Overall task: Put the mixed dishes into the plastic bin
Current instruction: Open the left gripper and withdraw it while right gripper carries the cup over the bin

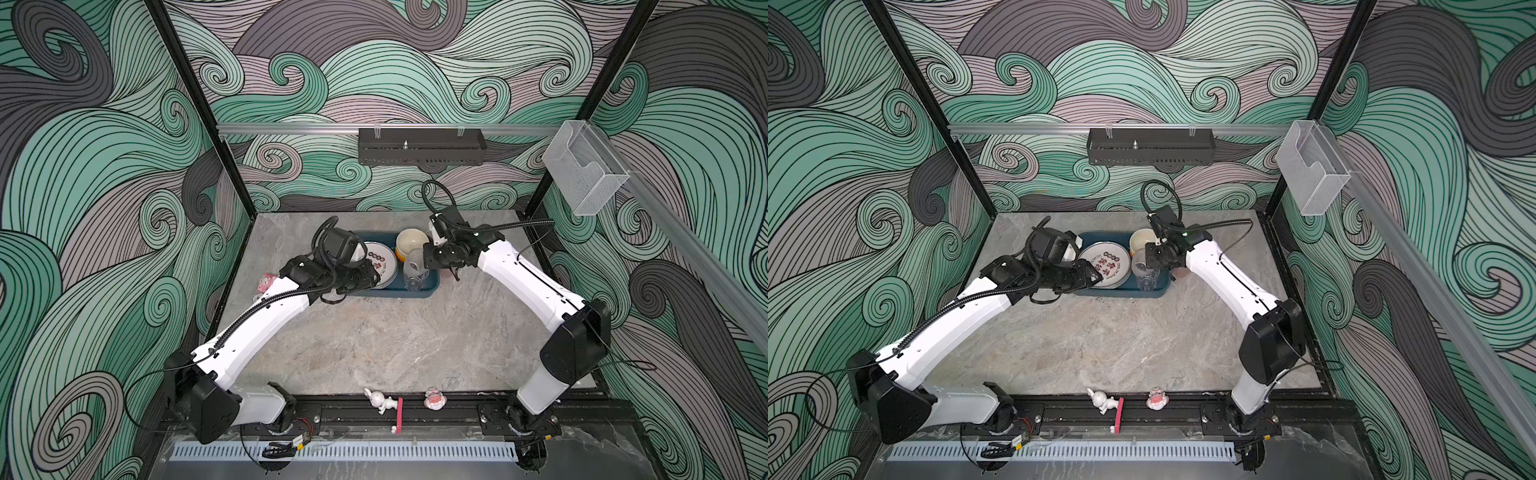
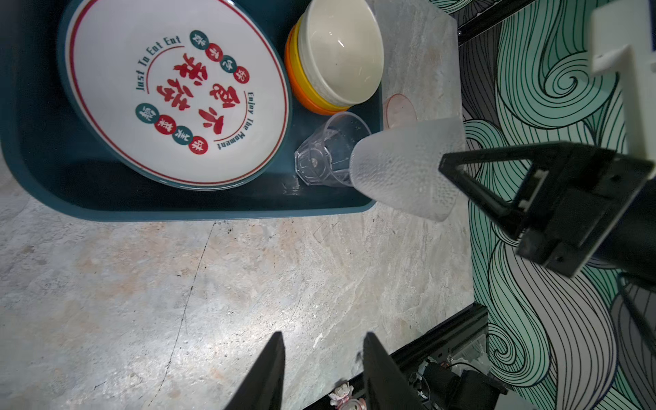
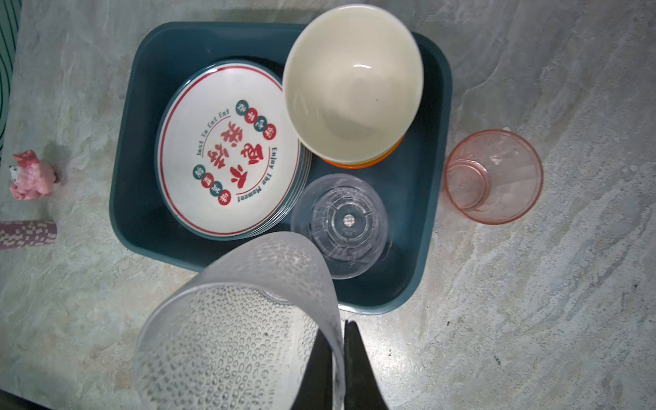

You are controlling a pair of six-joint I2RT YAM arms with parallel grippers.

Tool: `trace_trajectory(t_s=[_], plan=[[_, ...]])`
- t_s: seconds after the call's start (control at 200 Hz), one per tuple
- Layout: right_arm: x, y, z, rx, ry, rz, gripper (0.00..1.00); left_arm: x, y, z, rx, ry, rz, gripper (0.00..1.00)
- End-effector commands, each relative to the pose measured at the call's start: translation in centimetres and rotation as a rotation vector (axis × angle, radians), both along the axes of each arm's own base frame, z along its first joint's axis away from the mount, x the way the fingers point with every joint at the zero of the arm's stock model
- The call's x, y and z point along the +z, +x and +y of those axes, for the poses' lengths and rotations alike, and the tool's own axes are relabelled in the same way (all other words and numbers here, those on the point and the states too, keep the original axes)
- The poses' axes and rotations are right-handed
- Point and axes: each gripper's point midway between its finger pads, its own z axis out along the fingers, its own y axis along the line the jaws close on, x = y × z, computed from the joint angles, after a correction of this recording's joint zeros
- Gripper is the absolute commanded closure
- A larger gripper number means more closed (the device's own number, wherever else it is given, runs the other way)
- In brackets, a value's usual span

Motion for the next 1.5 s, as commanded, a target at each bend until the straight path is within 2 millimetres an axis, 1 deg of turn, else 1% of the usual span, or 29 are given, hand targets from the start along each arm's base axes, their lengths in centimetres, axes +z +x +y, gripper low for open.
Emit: trace_trajectory(t_s=[0.0,0.195,0.455,1.016,1.361,1.496], plan=[[-0.1,1.2,-1.1,-0.023,-0.015,-0.002,1.00,0.4,0.0,1.3,0.043,-0.005,-0.019,0.59],[-1.2,2.6,-1.8,-0.049,-0.010,0.026,1.00,-0.5,-0.6,2.5,0.066,0.002,-0.003,0.57],[-2.8,3.7,-1.5,-0.051,-0.010,0.063,1.00,-1.5,-1.1,3.7,0.091,0.008,0.016,0.57],[-6.7,4.6,-0.7,-0.041,-0.037,0.143,1.00,-3.1,-1.5,4.2,0.112,-0.001,0.060,0.57],[-8.4,4.7,-0.6,-0.044,-0.058,0.173,0.99,-3.3,-1.6,4.7,0.126,-0.003,0.062,0.57],[-8.7,4.8,-0.6,-0.044,-0.073,0.173,0.99,-3.4,-1.7,4.9,0.131,-0.003,0.063,0.57]])
